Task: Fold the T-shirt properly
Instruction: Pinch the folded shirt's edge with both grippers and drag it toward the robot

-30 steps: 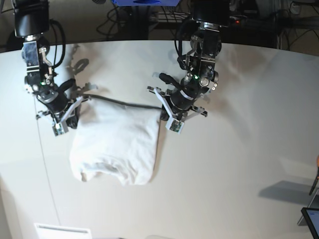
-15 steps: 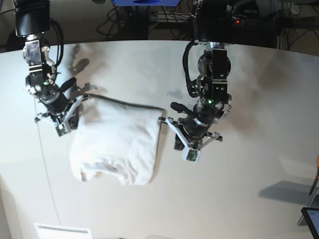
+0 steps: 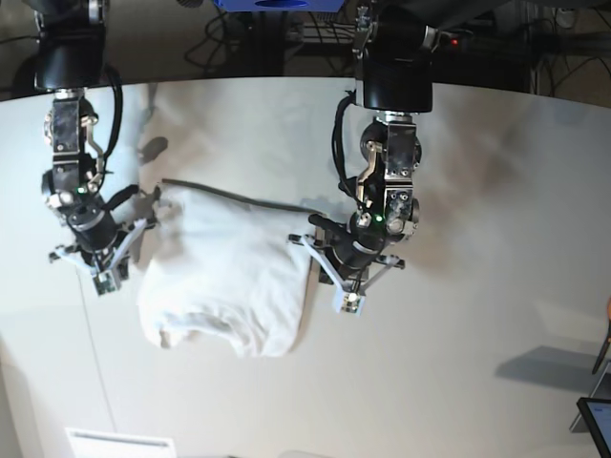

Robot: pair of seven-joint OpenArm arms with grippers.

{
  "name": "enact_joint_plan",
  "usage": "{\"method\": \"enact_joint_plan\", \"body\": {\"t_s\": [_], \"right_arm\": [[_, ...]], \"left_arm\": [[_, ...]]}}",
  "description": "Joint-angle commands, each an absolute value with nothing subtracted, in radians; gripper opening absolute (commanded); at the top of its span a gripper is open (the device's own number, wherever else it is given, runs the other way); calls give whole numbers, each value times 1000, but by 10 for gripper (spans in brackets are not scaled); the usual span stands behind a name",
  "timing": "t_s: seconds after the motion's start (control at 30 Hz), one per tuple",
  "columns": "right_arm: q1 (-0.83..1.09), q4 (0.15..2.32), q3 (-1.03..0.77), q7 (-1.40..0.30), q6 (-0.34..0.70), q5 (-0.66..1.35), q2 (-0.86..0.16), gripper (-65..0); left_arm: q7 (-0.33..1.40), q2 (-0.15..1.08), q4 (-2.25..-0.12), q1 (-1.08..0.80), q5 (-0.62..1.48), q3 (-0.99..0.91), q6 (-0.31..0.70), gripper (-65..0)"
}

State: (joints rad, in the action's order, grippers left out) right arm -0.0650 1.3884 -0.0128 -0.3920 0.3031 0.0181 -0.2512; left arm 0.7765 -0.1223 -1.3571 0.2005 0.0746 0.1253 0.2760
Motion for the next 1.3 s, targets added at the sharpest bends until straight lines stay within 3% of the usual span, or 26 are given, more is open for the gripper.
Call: {"method": "enact_joint_plan", "body": {"t_s": [0.0, 0.37, 0.67, 1.27], "right_arm": [[-87, 1403, -13, -371, 308, 24, -257, -647], [-114, 1363, 58, -375, 326, 22, -232, -647], [-56, 1377, 67, -383, 332, 22, -185, -647], [110, 1596, 134, -426, 326, 22, -185, -647]], "left_arm": [[757, -127, -1368, 199, 82, 127, 275, -650], [756, -130, -1377, 116, 90, 136, 275, -650], [759, -142, -1526, 16, 82, 140, 275, -650], [759, -74, -1793, -214, 90, 139, 275, -650]]}}
